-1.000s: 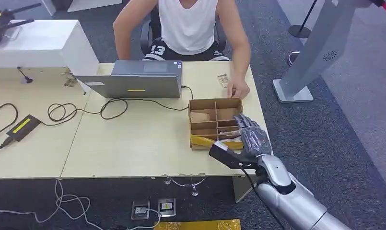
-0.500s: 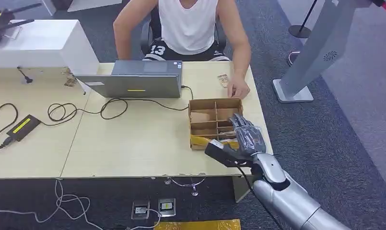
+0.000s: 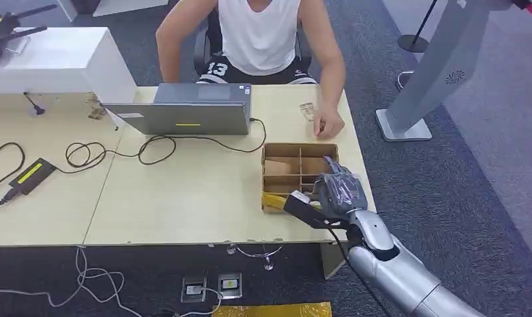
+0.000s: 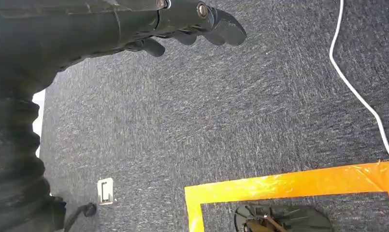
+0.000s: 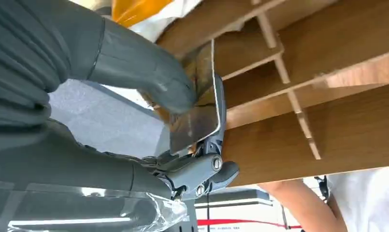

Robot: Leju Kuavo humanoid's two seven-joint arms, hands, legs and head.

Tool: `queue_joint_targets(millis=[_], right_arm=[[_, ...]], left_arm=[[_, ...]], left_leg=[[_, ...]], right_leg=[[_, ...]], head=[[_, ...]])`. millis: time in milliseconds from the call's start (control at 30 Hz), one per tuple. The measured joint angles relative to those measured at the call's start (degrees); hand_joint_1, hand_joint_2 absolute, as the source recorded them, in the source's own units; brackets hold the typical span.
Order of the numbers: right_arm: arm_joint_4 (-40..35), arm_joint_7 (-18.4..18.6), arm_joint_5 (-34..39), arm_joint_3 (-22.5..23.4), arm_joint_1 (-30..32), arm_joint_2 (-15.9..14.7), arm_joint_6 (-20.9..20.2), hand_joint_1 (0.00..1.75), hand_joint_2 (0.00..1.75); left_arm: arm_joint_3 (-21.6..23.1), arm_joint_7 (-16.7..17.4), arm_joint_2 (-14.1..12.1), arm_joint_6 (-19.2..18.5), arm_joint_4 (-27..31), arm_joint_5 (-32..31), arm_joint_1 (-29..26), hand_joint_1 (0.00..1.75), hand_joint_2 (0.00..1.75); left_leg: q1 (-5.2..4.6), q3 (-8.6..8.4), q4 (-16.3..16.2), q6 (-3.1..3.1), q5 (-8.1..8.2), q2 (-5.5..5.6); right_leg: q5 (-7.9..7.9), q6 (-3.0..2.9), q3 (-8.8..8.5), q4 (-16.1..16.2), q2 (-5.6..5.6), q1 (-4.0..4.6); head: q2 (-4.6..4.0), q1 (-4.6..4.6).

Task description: Pass the card to the sensor for recognition and then transmit it.

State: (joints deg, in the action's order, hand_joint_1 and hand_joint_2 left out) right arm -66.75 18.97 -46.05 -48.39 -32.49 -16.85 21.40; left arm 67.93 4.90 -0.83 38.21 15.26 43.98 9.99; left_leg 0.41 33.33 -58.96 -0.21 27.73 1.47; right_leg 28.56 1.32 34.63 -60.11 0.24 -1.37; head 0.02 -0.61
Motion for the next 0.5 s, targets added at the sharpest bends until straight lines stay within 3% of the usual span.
queue_joint_targets(millis=[500], right_arm=[[0.57,0.13,-0.24,0.0,0.0,0.37,0.77,1.75,1.75]], left_arm=[[0.0,0.04,0.26,0.09,0.0,-0.7,-0.02,0.0,1.75]], left_leg=[[0.0,0.0,0.0,0.0,0.0,0.0]], right_leg=[[0.0,0.0,0.0,0.0,0.0,0.0]], head=[[0.0,0.0]])
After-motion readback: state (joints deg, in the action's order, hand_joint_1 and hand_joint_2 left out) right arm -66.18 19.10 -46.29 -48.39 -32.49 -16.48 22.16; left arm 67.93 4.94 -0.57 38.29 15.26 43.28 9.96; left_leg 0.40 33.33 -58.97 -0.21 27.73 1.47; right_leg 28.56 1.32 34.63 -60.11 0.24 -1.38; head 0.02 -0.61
